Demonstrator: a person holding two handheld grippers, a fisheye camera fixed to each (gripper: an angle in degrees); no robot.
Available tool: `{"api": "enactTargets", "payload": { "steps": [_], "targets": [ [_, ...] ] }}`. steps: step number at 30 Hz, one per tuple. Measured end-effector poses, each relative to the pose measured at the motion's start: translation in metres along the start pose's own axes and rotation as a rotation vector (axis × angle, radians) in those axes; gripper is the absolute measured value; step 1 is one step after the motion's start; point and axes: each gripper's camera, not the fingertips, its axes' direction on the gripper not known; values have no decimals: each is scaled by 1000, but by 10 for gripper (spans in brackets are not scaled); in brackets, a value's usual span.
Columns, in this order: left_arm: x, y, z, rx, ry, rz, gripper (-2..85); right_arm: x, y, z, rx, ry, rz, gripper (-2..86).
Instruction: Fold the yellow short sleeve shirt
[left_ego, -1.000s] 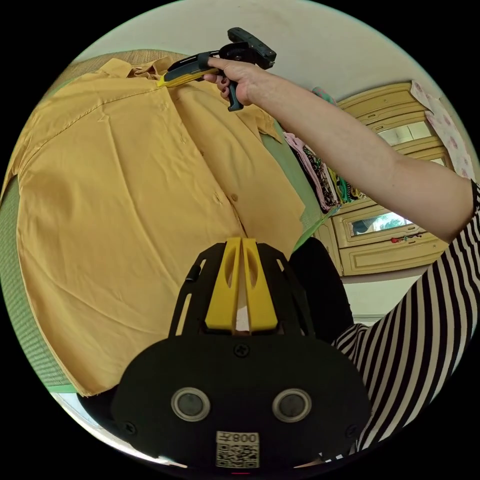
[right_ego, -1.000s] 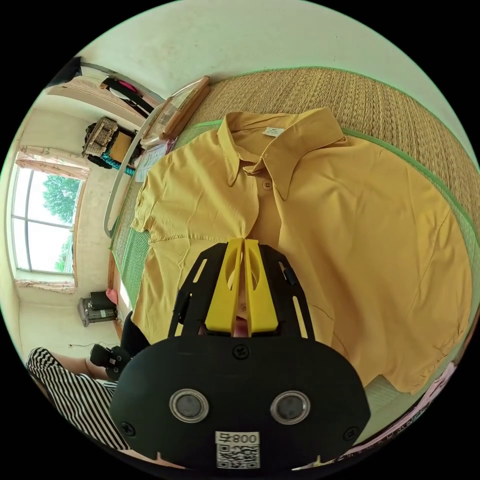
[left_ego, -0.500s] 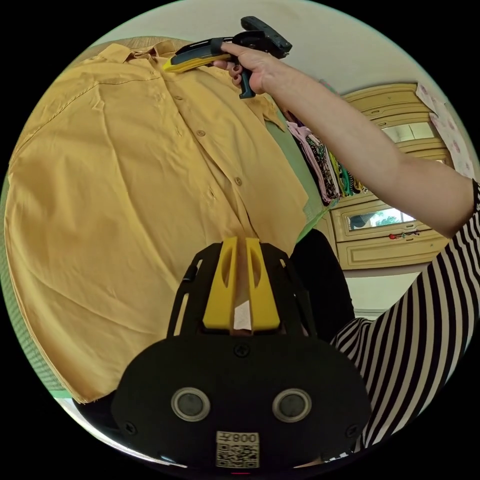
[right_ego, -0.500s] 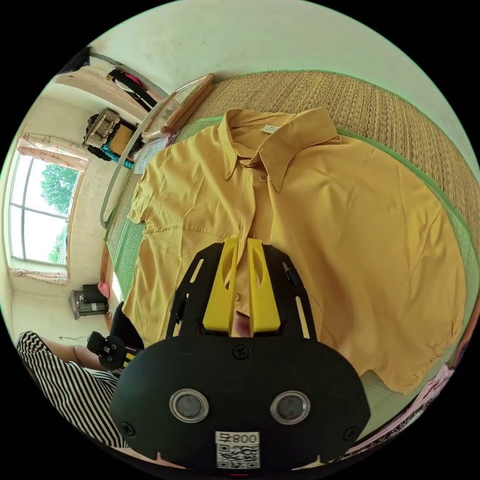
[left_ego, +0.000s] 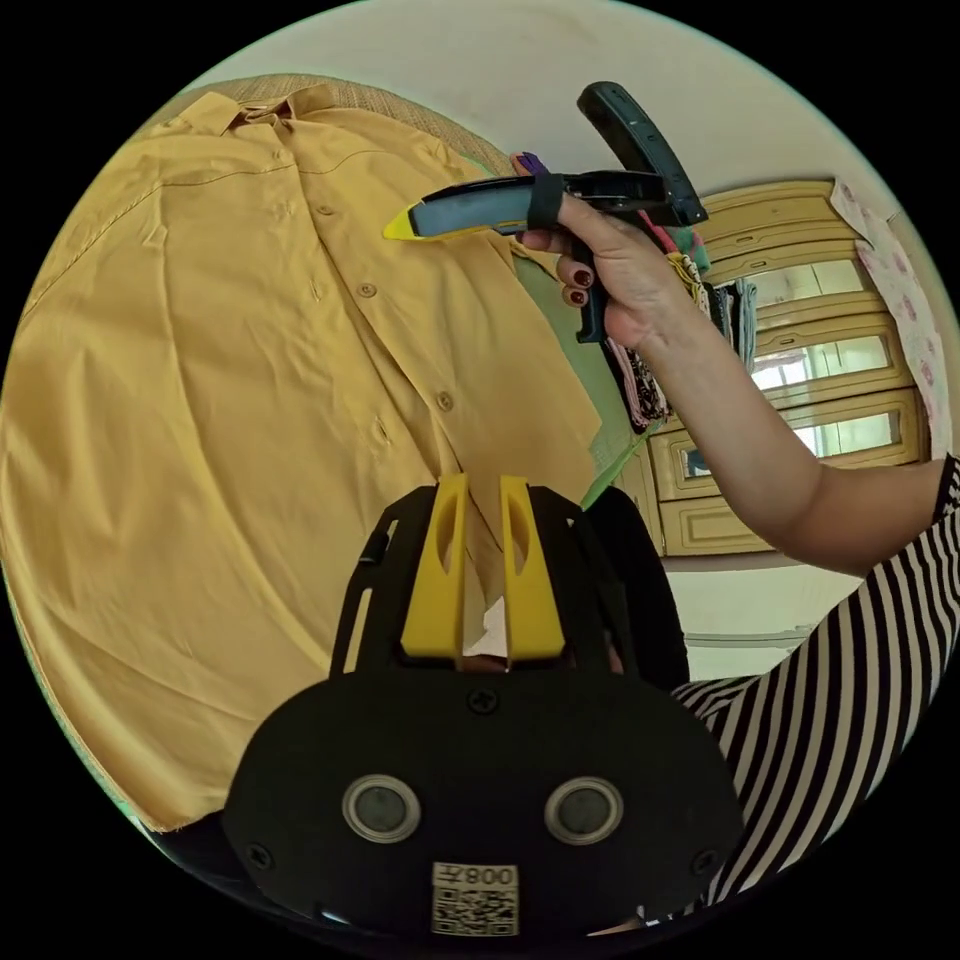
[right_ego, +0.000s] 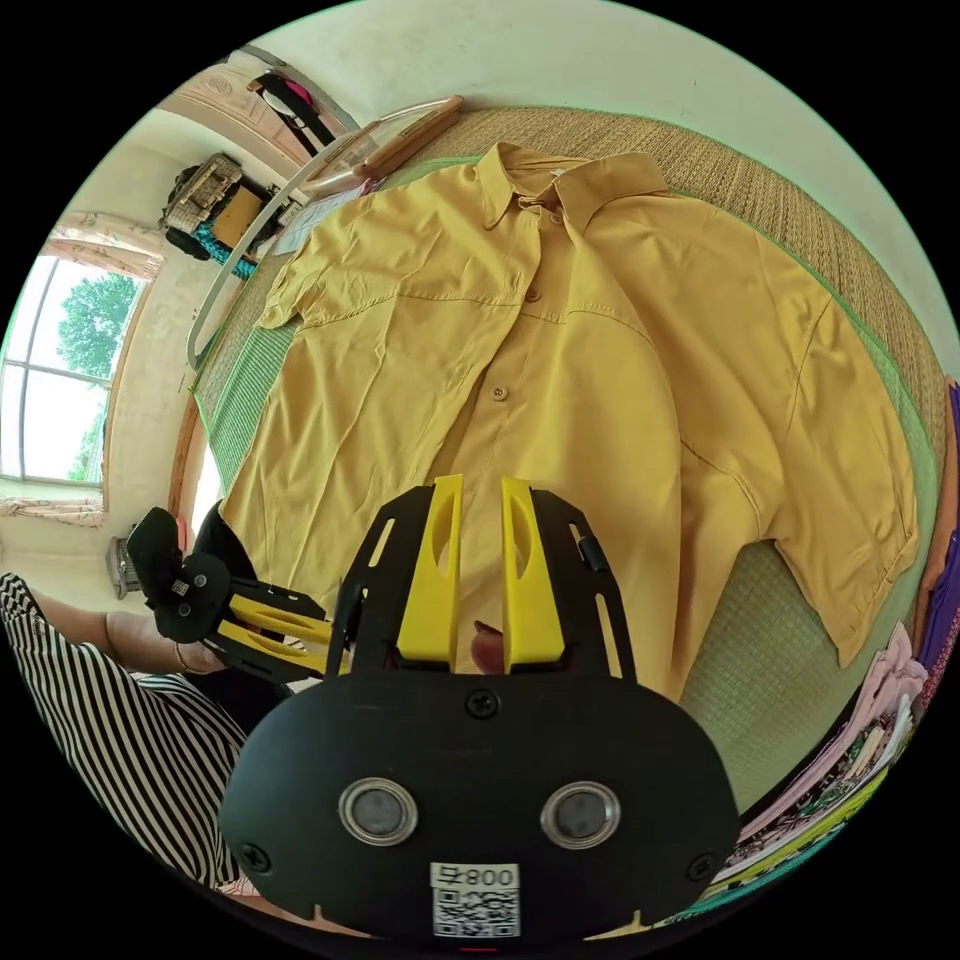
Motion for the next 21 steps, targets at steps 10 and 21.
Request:
{"api": "enactTargets", "payload": {
  "steps": [10,21],
  "targets": [
    [-6,-32,19,-21,54,-61,13,32,59,-42,53,13,67,72],
    [8,-40,15,-34,69,-47,17,124,285,-65,-11,54,481,93]
  ]
}}
